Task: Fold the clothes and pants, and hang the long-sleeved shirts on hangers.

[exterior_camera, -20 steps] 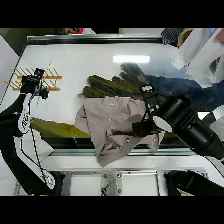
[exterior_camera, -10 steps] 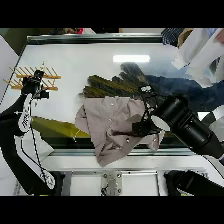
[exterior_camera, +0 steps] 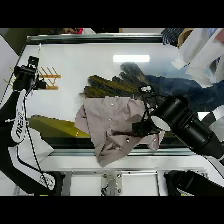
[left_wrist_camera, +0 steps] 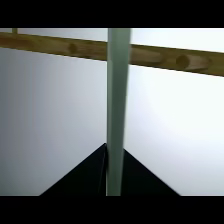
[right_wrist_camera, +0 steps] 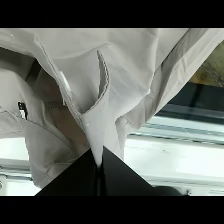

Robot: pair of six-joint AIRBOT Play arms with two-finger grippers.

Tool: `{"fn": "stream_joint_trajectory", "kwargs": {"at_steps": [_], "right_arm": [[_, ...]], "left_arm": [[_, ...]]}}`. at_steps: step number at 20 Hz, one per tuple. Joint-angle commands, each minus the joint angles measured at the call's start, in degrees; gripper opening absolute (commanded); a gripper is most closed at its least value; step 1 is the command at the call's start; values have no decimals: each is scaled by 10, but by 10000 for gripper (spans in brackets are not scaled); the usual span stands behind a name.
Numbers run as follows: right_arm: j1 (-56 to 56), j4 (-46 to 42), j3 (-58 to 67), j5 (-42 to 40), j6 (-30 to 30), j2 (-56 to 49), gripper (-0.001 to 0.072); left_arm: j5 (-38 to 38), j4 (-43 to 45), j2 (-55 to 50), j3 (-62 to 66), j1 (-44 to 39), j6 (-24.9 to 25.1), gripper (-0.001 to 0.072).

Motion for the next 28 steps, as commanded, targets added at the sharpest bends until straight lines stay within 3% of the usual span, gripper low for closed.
{"fn": "stream_joint_trajectory", "kwargs": {"at_steps": [1, 5, 7, 9, 12, 15, 18, 23, 25, 28], "right_arm": [[0, 0, 0, 0, 0, 4, 13], [0, 0, 8, 0, 0, 14, 13], [-1, -7, 19, 0, -1, 20, 13], [-1, -20, 31, 0, -2, 26, 13], [-6, -24, 47, 0, -2, 34, 13], [-26, -22, 57, 0, -2, 47, 13], [-44, -20, 61, 0, -2, 60, 13], [-47, -15, 64, 5, -2, 65, 13], [-47, -16, 70, 18, -2, 65, 13], [-47, -16, 81, 33, -2, 65, 13]], "left_arm": [[-15, 1, 66, 0, -30, 2, 13], [-43, -4, 146, 0, -81, 9, 15], [-57, -54, 185, 0, -109, 64, 14], [-76, -173, 222, 0, -124, 170, 14], [-155, -427, 262, 0, -109, 367, 14], [-287, -669, 272, 0, -60, 523, 14], [-418, -829, 265, 0, -11, 635, 14], [-437, -788, 258, 0, 18, 647, 14], [-465, -789, 258, -1, 18, 755, 14], [-464, -791, 275, -49, 18, 860, 13]]}}
